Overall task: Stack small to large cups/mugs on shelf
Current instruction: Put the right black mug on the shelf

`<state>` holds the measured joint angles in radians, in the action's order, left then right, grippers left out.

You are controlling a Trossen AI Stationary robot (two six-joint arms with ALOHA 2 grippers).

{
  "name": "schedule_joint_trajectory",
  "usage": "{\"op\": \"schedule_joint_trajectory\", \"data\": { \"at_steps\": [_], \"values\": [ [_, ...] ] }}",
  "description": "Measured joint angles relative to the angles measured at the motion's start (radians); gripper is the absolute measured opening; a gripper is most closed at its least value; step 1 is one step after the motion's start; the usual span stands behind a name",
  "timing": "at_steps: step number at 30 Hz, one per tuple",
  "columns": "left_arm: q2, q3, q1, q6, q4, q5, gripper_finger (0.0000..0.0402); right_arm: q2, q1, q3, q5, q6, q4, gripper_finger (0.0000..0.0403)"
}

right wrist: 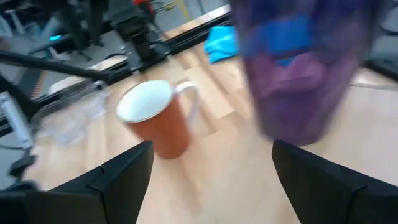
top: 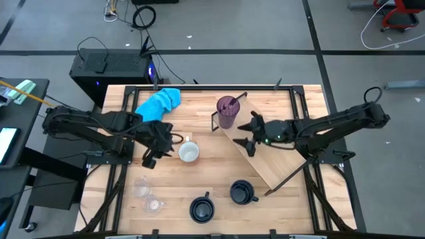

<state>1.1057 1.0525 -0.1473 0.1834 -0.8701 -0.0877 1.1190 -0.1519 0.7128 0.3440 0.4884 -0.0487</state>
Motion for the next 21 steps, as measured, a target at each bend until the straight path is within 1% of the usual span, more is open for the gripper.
{"op": "schedule_joint_trajectory", "data": {
  "at_steps": [5,10,13,16,19,21],
  "values": [
    [0.015,-0.032,-0.055,-0.061,0.029,0.02,0.0108,0.034,-0.101,0.001,0.054,0.017,0.068,0.0319],
    [0.028,-0.038,-0.117,-0.15,0.073,0.081,0.0108,0.092,-0.17,0.001,0.098,0.017,0.148,0.0311],
    [0.041,-0.037,-0.148,-0.206,0.103,0.118,0.0108,0.139,-0.192,0.001,0.104,0.015,0.218,0.0309],
    [0.05,-0.036,-0.181,-0.256,0.086,0.12,0.0108,0.185,-0.209,0.001,0.103,0.015,0.247,0.0306],
    [0.058,-0.039,-0.214,-0.277,0.057,0.12,0.0108,0.216,-0.224,0.005,0.092,0.016,0.258,0.0302],
    [0.06,-0.038,-0.228,-0.277,0.064,0.119,0.0108,0.232,-0.236,0.032,0.088,0.008,0.252,0.0299]
  ]
}}
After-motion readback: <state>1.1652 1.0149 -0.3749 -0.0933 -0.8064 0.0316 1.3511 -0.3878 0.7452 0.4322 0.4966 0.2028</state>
